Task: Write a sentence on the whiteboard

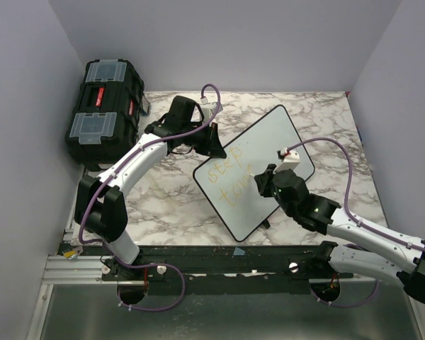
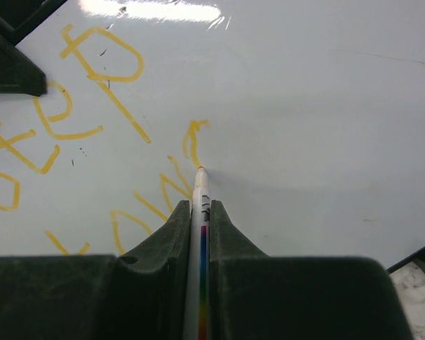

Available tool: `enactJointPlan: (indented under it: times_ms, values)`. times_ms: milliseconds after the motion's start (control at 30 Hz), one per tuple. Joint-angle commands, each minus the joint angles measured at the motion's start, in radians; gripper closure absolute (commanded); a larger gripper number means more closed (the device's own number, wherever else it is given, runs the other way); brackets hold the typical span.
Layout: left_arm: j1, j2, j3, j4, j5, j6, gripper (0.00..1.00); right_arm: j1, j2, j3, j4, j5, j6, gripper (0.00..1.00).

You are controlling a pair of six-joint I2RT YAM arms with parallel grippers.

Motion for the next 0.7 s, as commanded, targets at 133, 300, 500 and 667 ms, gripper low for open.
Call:
enactJointPlan:
  times_ms: [133, 300, 500, 667]
  values:
    - [-0.024, -0.028, 0.004, 0.031, -0.048, 0.089, 1.00, 0.003, 0.020, -0.012, -0.113, 0.088, 0.039, 0.99]
    - [-0.025, -0.031, 0.002, 0.031, -0.049, 0.089, 1.00, 0.003, 0.061, 0.036, -0.092, 0.122, 0.013, 0.99]
    - [-0.026, -0.033, 0.003, 0.029, -0.049, 0.091, 1.00, 0.003, 0.117, 0.084, -0.037, 0.125, -0.023, 0.99]
    - [-0.029, -0.028, 0.005, 0.029, -0.048, 0.091, 1.00, 0.003, 0.153, 0.115, 0.003, 0.107, -0.040, 0.99]
